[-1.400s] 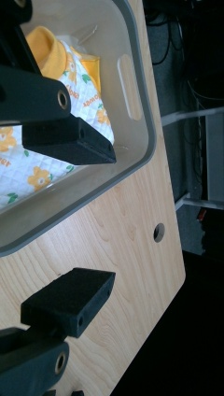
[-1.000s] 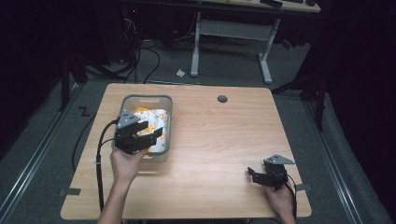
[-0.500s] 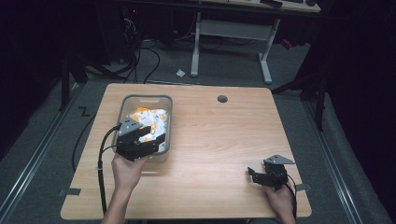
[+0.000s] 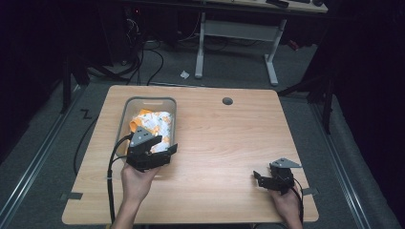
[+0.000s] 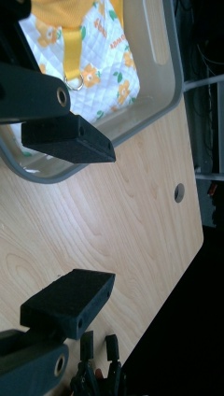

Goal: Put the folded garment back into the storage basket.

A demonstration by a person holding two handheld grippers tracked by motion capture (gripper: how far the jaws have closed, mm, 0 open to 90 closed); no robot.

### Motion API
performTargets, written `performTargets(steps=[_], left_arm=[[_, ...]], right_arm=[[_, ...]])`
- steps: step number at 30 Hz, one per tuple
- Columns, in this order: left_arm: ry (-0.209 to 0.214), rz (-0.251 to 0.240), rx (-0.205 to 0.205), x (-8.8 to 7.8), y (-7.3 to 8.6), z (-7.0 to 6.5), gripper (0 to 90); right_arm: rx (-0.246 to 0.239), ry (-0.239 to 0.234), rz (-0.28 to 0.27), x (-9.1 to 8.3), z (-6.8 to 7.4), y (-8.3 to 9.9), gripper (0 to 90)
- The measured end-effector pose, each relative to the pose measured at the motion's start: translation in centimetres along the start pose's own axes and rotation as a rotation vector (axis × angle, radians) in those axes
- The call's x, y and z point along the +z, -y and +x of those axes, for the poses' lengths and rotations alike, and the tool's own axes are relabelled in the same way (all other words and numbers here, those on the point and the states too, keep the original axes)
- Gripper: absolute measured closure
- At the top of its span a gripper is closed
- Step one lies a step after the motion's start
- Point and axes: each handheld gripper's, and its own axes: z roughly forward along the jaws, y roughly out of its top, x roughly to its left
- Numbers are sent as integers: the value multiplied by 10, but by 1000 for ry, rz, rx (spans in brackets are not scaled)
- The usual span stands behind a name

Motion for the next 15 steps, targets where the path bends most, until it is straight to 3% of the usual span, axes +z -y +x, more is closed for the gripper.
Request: performTargets(steps=[15], left_arm=[[41,9,20,15,9,-19,350]], right_arm=[[0,0,1,0,0,0,227]])
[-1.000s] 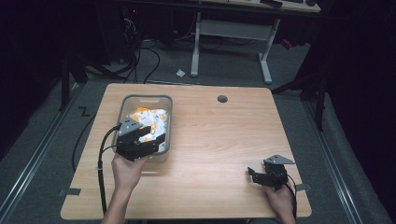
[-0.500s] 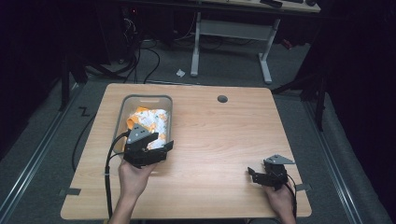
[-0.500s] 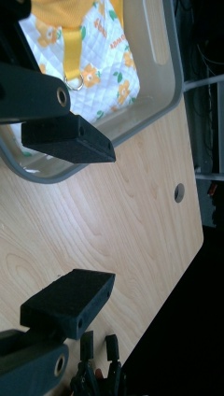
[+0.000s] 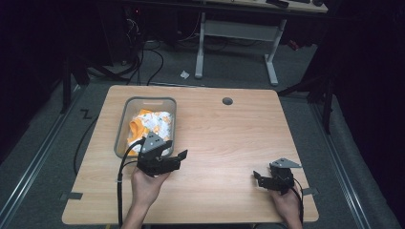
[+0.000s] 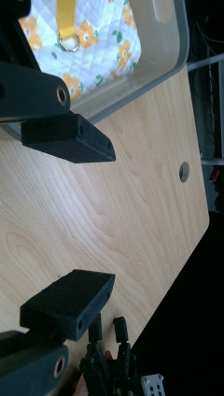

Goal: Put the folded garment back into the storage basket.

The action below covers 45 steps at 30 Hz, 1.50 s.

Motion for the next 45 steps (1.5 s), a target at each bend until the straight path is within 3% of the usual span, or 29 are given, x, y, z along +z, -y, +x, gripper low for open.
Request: performTargets(steps=[14,45], left_arm=[[29,5,-18,12,7,-8,353],[82,67,13,53,23,-28,358]], right_arm=[[-2,0,-1,0,0,0,227],[-1,0,-1,0,0,0,227]])
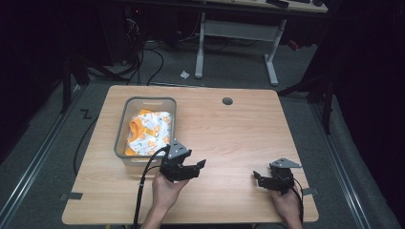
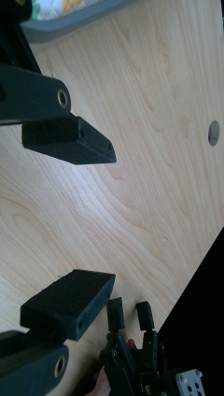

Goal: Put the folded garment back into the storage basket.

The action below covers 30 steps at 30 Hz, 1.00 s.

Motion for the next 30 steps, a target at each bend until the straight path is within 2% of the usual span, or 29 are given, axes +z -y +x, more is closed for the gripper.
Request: performTargets(steps=[13,30], left_arm=[[30,24,12,15,5,-10,358],[33,62,12,39,17,-14,360]], right_arm=[[-1,0,0,0,0,0,227],[1,-1,0,0,0,0,228]])
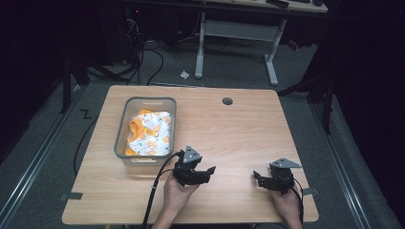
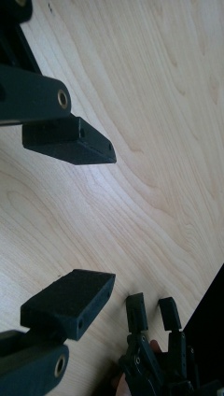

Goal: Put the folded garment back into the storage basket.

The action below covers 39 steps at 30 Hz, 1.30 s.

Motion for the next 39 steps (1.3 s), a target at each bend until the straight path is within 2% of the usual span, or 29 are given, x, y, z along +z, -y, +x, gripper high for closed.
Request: performTargets(steps=[3,6,12,21,22,23,28,29,32,35,39], left_arm=[[-5,13,-1,5,2,0,361],[-22,27,15,11,4,0,361],[-38,41,-1,18,10,3,362],[-74,80,5,32,15,7,366],[-92,106,17,37,17,6,368],[-92,106,17,37,17,6,369],[-150,141,33,50,24,8,369],[-159,125,37,50,26,8,367],[-179,120,49,51,27,8,367],[-204,102,83,53,30,5,366],[-199,104,85,53,30,5,355]], right_arm=[[-2,0,-1,0,0,0,228],[0,0,0,0,0,0,227],[-2,0,0,0,0,0,227],[-3,-1,-1,0,0,0,228],[-3,0,-1,0,0,0,227],[-2,0,-1,0,0,0,228],[-4,-1,-1,0,0,0,228],[-3,-1,0,0,0,0,228],[-4,-1,-1,0,0,0,228],[-3,-2,-1,0,0,0,228],[-2,-2,-1,0,0,0,228]])
